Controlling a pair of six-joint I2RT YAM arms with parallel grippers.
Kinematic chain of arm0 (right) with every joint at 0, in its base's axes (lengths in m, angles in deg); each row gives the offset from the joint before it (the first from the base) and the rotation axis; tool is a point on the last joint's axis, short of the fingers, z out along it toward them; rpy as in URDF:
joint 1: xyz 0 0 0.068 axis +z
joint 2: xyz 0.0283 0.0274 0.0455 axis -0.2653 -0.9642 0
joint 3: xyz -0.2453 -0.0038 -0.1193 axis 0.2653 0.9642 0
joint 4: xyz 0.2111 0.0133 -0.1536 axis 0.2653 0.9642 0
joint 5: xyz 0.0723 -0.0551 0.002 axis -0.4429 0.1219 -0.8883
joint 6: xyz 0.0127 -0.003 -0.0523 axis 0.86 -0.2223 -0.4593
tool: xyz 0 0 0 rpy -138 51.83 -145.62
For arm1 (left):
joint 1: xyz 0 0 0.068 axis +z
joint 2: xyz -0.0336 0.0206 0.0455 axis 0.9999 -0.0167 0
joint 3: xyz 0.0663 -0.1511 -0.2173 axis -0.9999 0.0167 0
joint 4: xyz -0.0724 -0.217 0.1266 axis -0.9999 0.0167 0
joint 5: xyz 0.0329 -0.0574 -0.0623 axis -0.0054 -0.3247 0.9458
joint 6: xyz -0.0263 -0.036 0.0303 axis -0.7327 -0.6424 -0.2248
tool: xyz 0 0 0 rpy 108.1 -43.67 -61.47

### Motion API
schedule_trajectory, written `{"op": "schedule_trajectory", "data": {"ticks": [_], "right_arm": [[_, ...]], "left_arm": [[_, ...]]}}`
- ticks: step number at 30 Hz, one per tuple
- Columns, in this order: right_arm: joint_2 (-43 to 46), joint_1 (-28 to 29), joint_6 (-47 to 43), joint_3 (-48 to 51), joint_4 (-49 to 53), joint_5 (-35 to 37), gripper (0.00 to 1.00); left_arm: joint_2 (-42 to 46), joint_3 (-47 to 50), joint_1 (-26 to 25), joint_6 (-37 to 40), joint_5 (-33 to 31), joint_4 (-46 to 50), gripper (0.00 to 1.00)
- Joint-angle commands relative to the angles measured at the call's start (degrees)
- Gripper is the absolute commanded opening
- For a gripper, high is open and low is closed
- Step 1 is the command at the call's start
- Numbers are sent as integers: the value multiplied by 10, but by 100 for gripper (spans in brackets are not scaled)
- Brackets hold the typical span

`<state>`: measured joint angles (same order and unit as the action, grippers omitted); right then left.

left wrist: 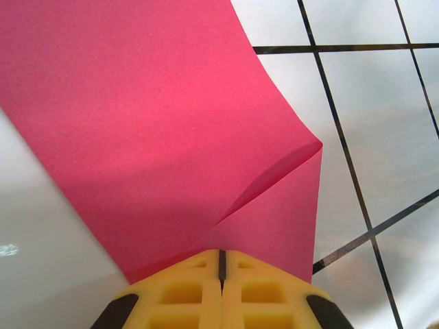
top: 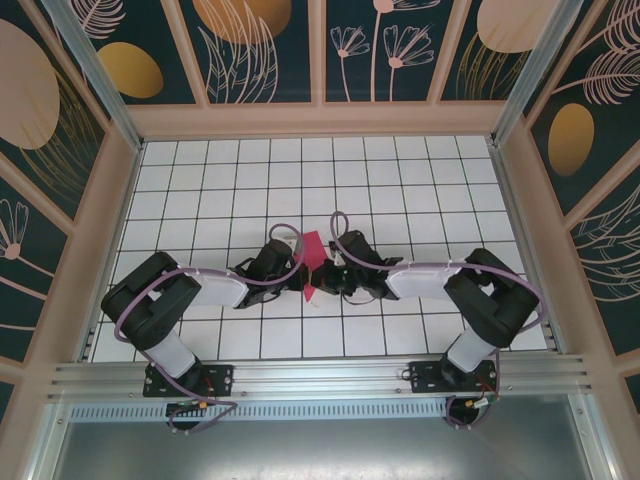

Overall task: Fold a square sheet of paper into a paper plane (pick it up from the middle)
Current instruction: Third fold the triangle at the center of the table.

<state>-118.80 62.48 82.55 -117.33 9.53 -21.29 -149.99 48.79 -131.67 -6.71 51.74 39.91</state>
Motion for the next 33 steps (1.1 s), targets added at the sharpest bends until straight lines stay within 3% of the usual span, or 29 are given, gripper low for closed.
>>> {"op": "schedule_trajectory", "data": {"ticks": [1,12,21,33], "right_arm": [[-2,-21,-18,6,11,14,9],[-102,-33,-40,-38,29,16,8],[-30,-48,-61,-71,69,27,8],[-120,-73,-59,-91,49,18,8]], "left_arm": [[-11,13,3,7,-2,70,0],[-12,13,3,9,1,73,0],[-11,12,3,10,-2,75,0],[-11,12,3,11,-3,77,0]]}}
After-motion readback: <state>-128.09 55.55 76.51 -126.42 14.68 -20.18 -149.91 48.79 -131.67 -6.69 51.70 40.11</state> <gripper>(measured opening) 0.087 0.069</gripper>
